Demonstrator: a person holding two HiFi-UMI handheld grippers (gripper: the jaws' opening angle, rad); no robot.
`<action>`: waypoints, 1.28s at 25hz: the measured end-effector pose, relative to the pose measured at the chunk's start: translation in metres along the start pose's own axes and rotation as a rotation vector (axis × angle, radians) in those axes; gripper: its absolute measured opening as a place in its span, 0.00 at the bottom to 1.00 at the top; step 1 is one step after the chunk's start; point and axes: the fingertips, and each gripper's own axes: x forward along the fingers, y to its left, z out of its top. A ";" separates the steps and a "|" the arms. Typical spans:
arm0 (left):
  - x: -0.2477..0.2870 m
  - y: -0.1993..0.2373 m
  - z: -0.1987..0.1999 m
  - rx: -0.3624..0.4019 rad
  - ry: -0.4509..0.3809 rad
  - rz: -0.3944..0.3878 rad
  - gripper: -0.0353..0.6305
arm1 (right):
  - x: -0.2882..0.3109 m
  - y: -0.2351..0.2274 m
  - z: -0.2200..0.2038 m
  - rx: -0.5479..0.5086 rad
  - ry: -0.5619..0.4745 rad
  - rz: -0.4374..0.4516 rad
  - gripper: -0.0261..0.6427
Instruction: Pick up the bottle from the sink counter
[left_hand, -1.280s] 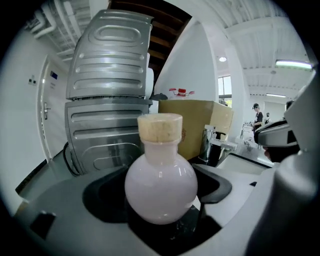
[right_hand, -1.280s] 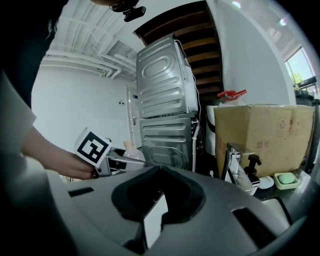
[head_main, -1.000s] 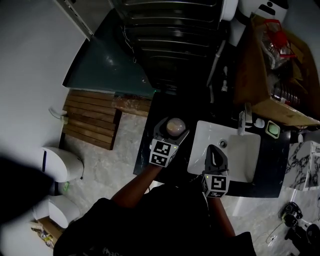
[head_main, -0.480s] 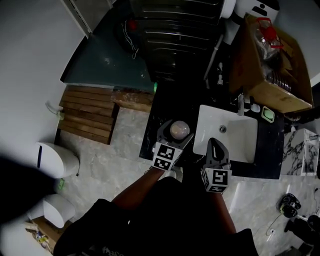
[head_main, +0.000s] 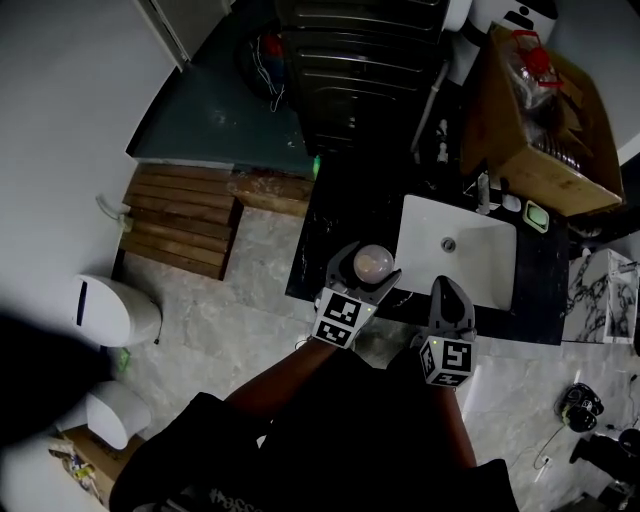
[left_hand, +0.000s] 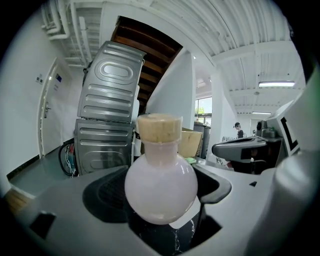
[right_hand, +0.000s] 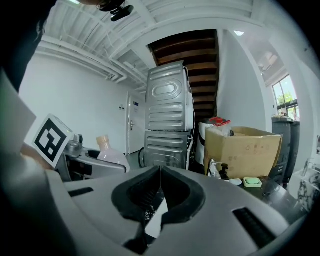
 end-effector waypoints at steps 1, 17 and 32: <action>0.001 -0.004 0.002 0.004 -0.002 0.001 0.66 | -0.003 -0.006 0.001 0.006 -0.007 -0.004 0.10; 0.048 -0.080 0.037 -0.001 -0.032 0.119 0.66 | -0.041 -0.138 0.009 -0.016 -0.046 0.032 0.10; 0.103 -0.126 0.059 -0.013 -0.068 0.205 0.66 | -0.035 -0.233 0.005 -0.043 -0.027 0.059 0.09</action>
